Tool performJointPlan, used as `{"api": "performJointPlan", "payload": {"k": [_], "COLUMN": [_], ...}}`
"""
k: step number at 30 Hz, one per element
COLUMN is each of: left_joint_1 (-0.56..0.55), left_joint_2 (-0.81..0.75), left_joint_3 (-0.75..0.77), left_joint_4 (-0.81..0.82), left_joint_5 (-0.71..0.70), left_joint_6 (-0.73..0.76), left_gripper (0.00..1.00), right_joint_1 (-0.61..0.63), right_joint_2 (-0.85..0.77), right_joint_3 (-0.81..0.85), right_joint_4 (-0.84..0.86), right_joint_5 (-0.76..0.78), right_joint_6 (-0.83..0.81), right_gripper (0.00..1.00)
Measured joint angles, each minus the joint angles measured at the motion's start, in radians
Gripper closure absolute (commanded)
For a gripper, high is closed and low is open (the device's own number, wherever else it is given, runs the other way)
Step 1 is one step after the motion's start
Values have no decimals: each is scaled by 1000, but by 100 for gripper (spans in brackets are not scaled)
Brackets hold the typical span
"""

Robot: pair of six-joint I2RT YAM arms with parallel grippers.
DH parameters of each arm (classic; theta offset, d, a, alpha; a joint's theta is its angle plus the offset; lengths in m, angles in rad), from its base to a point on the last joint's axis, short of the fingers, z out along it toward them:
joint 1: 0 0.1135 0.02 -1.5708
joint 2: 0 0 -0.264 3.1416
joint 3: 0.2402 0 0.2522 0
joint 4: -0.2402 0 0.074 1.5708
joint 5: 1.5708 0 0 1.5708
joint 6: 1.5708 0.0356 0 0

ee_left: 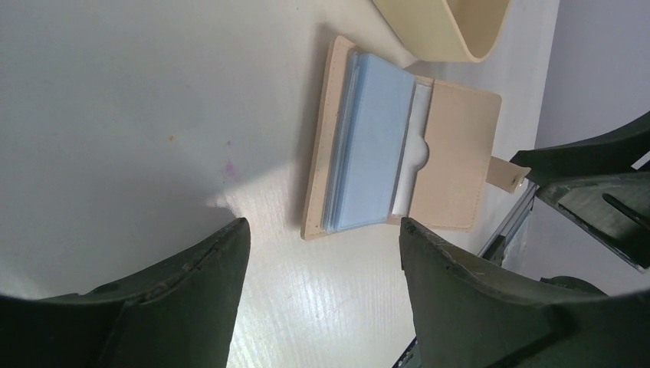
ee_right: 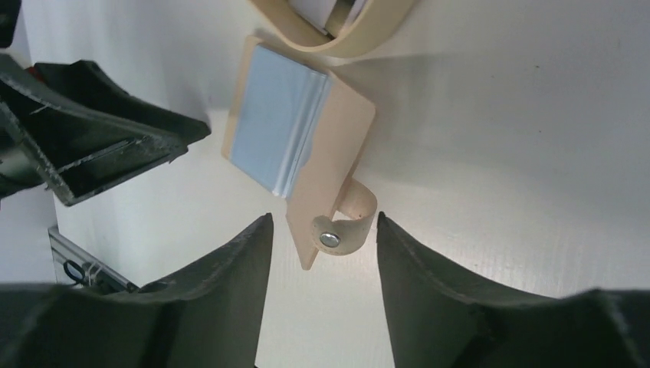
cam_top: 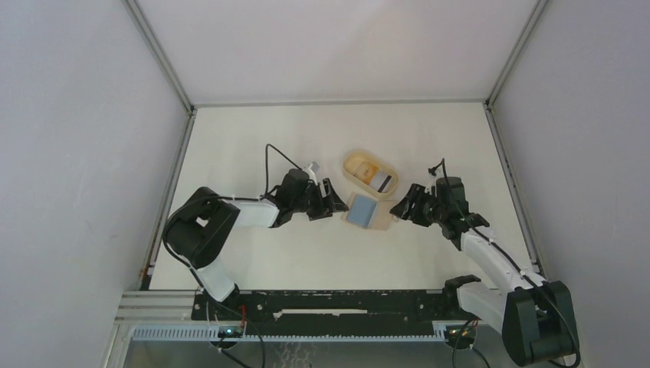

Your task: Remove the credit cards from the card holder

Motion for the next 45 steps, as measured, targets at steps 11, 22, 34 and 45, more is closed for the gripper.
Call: {"api": "performJointPlan", "payload": {"k": [11,22,34,45], "left_joint_1": [-8,-13,-14,-15], "left_joint_2": [6,10,27,65], "left_joint_3": [6,6,7,24], "left_joint_4": [2,8,32,72], "left_joint_5": [-1,-1,4,25], "left_joint_6": [-1,-2,-10,-24], "left_gripper": [24,25,30,32], "right_joint_1": [77,151,219,203], "right_joint_2": [82,211,263,293], "right_joint_3": [-4,-9,-2,15], "right_joint_4": [50,94,129,103], "right_joint_5": [2,72,190,221], "right_joint_6": [6,62,71,81], "right_gripper": [34,34,99,100]}}
